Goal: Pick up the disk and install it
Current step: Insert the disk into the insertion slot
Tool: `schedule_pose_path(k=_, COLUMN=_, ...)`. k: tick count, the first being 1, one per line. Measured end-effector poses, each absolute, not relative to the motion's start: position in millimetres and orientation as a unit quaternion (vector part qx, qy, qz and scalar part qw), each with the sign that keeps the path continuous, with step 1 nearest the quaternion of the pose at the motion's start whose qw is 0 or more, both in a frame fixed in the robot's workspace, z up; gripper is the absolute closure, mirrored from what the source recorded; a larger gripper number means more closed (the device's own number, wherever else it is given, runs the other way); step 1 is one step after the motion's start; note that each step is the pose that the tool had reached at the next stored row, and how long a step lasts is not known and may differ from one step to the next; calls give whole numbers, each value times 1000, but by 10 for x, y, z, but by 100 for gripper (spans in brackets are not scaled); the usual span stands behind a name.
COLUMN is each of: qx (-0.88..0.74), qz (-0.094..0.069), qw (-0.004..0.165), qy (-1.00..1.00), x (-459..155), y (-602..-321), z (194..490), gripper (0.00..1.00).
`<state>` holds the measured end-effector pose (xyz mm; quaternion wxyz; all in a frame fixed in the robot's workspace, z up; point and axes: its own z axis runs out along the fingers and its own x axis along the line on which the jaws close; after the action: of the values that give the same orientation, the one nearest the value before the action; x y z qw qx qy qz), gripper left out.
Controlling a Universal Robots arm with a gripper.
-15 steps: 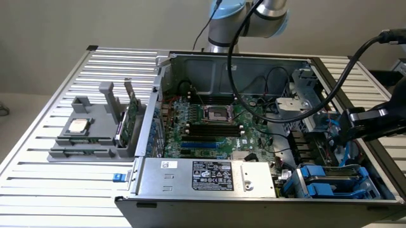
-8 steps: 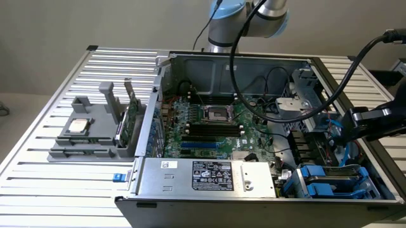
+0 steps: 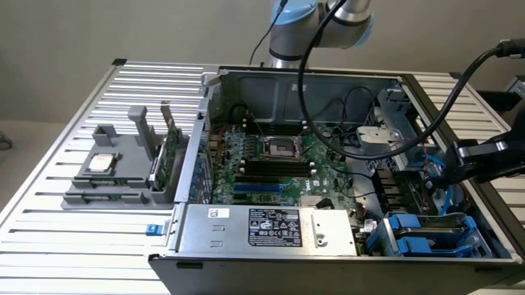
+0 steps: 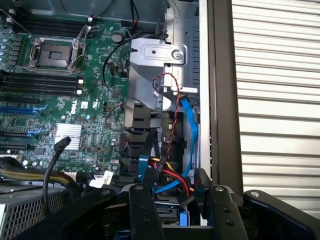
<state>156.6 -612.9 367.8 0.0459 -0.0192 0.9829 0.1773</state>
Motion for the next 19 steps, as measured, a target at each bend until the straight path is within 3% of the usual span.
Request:
schedule_pose_path(k=7, qx=-22, qz=177, qw=63, qy=982, x=1580, y=-6129, z=3662, gripper=55)
schedule_pose_path(k=19, qx=3, qz=175, qw=68, qy=982, x=1514, y=-6130, z=3629, gripper=55)
